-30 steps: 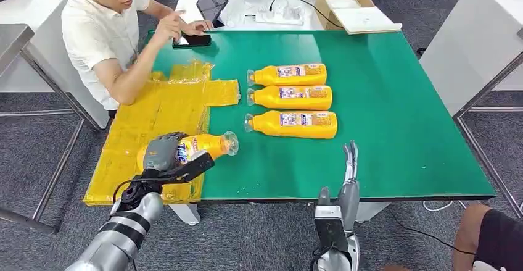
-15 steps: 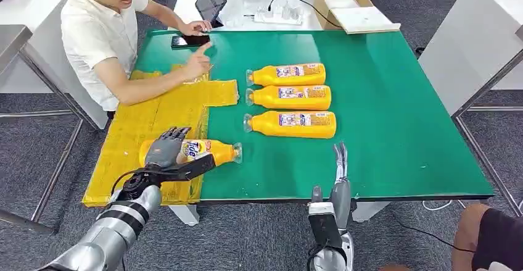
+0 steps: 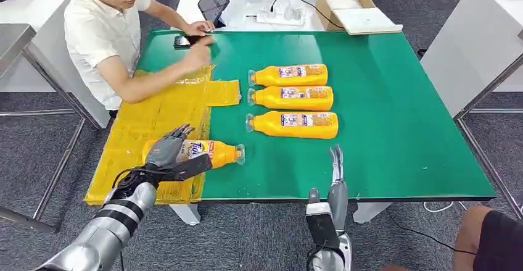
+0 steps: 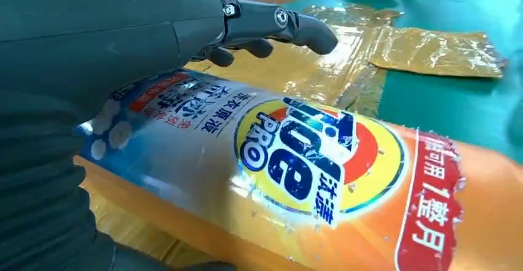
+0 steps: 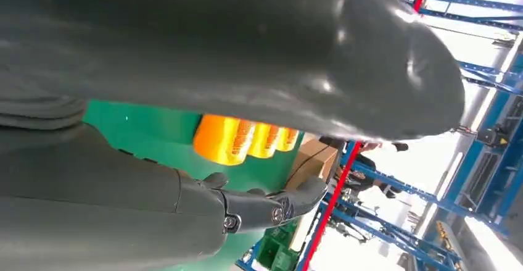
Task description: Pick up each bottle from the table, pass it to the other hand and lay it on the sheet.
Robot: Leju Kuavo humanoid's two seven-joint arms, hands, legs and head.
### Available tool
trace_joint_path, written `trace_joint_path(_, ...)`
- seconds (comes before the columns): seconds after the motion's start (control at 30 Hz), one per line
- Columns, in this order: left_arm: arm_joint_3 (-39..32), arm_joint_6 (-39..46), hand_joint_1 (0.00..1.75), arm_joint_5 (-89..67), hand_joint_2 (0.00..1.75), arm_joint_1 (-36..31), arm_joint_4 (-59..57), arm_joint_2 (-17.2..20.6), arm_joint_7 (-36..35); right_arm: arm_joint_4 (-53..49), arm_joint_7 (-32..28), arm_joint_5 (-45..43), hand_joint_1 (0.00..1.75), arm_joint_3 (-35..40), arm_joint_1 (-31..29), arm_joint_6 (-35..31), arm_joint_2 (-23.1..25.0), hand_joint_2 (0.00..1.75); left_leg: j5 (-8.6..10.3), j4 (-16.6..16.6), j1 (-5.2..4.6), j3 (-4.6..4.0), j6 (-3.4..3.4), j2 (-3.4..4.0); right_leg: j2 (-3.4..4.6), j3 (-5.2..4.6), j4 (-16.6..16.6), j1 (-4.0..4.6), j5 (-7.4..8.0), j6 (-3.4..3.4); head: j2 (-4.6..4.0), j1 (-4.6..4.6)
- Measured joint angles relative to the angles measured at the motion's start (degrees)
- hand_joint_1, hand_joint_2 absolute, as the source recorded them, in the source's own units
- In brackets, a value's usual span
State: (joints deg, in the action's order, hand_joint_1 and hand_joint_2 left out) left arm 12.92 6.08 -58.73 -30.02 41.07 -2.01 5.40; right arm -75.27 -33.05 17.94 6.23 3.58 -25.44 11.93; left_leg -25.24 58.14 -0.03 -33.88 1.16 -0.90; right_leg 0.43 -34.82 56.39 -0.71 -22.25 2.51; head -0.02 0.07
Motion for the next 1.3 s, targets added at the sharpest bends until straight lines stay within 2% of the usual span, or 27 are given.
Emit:
trace_joint_path(0.1, 0.0, 0.0, 0.00, 0.1, 1.75, 0.3, 0.4, 0.1, 0.0, 0.3, 0.0, 0.0, 0.00, -0.1, 0.0, 0.0, 0.0, 0.00, 0.00, 0.0, -0.04, -0.01, 0.00, -0.01, -0.02, 0.00, 0.0, -0.03, 0.00, 0.00, 0.00, 0.00)
trace_joint_path(0.2, -0.1, -1.2, 0.00, 4.3, 1.75, 1.2, 2.0, 0.2, 3.0, 0.6, -0.2, 0.0, 0.00, -0.2, 0.0, 0.1, 0.0, 0.00, 0.00, 0.0, -0.06, -0.02, 0.01, -0.01, -0.03, -0.01, 0.0, -0.06, -0.01, 0.01, 0.00, -0.02)
trace_joint_path(0.3, -0.2, -6.1, 0.00, 15.5, 1.75, 4.8, 7.0, 0.3, 8.9, 1.0, -1.0, -0.5, 0.00, -0.2, 0.0, 0.4, 0.0, 0.00, -0.02, 0.0, -0.06, -0.06, 0.01, 0.02, -0.02, -0.05, 0.0, -0.05, -0.01, 0.02, 0.00, 0.00)
trace_joint_path(0.43, -0.2, -9.6, 0.00, 24.0, 1.75, 9.6, 14.5, 0.7, 11.3, 1.6, -1.8, -0.7, 0.00, -0.2, 0.0, 0.5, -0.1, 0.00, -0.02, 0.0, -0.05, -0.18, 0.01, 0.03, -0.02, -0.22, 0.0, -0.04, -0.01, 0.02, 0.00, 0.00)
trace_joint_path(0.57, -0.1, -8.5, 0.00, 26.9, 1.75, 12.6, 19.5, 1.1, 12.5, 1.9, -2.1, -0.8, 0.00, -0.3, 0.0, 0.5, -0.2, 0.00, -0.01, 0.0, -0.04, -0.31, 0.01, 0.03, -0.02, -0.37, 0.0, -0.02, -0.01, 0.02, 0.00, 0.00)
trace_joint_path(0.77, 0.2, 0.7, 0.00, 27.8, 1.75, 15.4, 27.3, 0.3, 15.3, 2.2, -2.1, -1.0, 0.00, -0.3, 0.0, 0.5, -0.2, 0.00, 0.00, 0.0, -0.04, -0.43, 0.01, 0.02, -0.03, -0.46, 0.0, -0.02, 0.00, 0.02, 0.00, 0.00)
trace_joint_path(0.97, 1.6, -0.8, 0.00, 39.3, 1.75, 18.7, 38.1, -1.8, 18.7, 2.2, -2.1, -0.8, 0.00, -0.3, 0.4, 0.2, -0.2, 0.00, -0.04, 0.0, -0.05, -0.48, 0.03, 0.05, -0.02, -0.51, 0.0, -0.03, -0.01, 0.03, 0.00, 0.00)
trace_joint_path(1.07, 2.1, 0.9, 0.00, 44.3, 1.75, 21.2, 42.9, -3.1, 21.8, 2.2, -2.1, 3.2, 0.00, 0.2, 0.6, -0.9, -0.7, 0.00, -0.05, 0.0, -0.05, -0.54, 0.04, 0.05, -0.02, -0.58, -0.1, -0.03, -0.01, 0.03, 0.00, 0.00)
trace_joint_path(1.1, 2.2, 1.5, 0.00, 46.5, 1.75, 21.7, 44.2, -3.8, 22.4, 2.0, -2.0, 5.6, 0.00, 0.4, 0.5, -2.0, -1.2, 1.75, -0.05, 0.0, -0.05, -0.56, 0.04, 0.04, -0.02, -0.59, -0.1, -0.03, -0.01, 0.03, 0.00, -0.02)
trace_joint_path(1.2, 2.4, 2.9, 0.00, 50.9, 1.75, 22.7, 46.7, -5.1, 23.4, 1.6, 0.1, 15.0, 0.00, 0.6, -0.4, -6.1, -3.3, 1.75, -0.05, 0.0, -0.05, -0.57, 0.05, 0.03, -0.02, -0.58, -0.1, -0.03, 0.00, 0.04, 0.00, 0.00)
trace_joint_path(1.3, 2.7, 2.7, 0.00, 54.0, 1.75, 23.4, 48.2, -5.7, 24.1, 1.7, 6.4, 29.4, 0.00, 0.6, -2.9, -9.2, -7.6, 1.75, -0.02, 0.0, -0.10, -0.56, 0.08, 0.04, -0.02, -0.58, -0.1, -0.07, 0.03, 0.07, 0.00, 0.00)
